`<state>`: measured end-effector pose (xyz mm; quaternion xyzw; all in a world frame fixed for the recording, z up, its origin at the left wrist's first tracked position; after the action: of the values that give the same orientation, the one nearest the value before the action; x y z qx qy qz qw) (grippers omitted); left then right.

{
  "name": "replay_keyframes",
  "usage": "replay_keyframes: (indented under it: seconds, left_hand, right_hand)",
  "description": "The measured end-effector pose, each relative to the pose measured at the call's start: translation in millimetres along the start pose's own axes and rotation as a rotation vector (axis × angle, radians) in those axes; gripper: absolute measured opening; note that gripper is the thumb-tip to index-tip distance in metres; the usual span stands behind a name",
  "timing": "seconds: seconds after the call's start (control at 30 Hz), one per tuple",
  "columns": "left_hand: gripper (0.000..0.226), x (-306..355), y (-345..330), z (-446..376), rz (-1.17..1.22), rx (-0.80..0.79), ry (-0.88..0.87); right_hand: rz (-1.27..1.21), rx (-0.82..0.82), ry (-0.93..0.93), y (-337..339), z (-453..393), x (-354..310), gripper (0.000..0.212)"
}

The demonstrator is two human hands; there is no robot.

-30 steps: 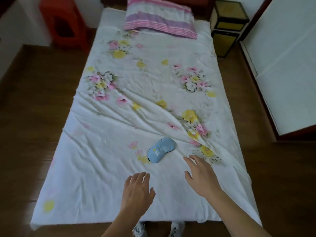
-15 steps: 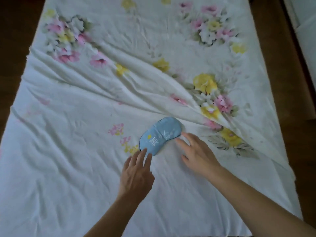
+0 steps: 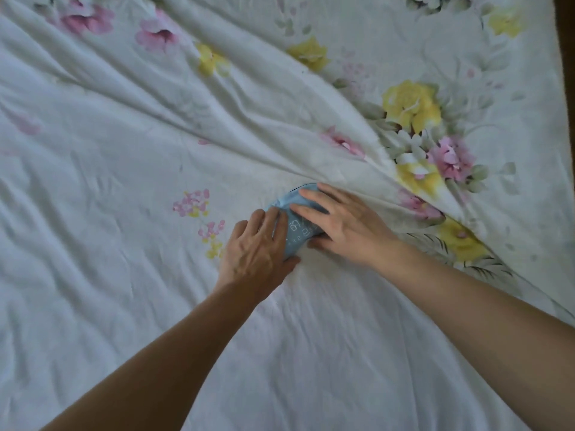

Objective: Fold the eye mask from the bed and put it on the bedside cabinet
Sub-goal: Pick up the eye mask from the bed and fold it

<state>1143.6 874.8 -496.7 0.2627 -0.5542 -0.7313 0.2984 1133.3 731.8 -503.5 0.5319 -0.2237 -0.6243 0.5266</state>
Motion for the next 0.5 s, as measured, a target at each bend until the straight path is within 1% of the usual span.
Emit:
replay_keyframes:
  seconds: [0.13, 0.23, 0.4, 0.5]
  left_hand:
    - [0.052, 0, 6, -4, -0.014, -0.005, 0.004]
    - [0.043, -1, 11, -4, 0.061, -0.030, 0.045]
    - [0.020, -13, 22, 0, 0.273, 0.007, 0.117]
    - [0.012, -22, 27, 6, 0.472, -0.032, 0.179]
  right_hand:
    - [0.089, 0.105, 0.081, 10, -1, -9, 0.057]
    - [0.086, 0.154, 0.082, 19, -1, -14, 0.046]
    - [0.028, 0.090, -0.022, 44, -3, -19, 0.020]
    - [-0.112, 0.009, -0.106, 67, -2, -23, 0.014]
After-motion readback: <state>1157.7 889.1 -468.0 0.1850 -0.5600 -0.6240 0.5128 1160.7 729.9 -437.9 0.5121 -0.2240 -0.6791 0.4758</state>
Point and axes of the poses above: each hand's wrist, its own z-axis away from the middle knuckle, its own y-axis out of the back of the hand, x = y × z, the point moved 6 cm from there along -z, towards the middle knuckle, and after that the axes turned 9 degrees about -z, right-handed, at the moved point
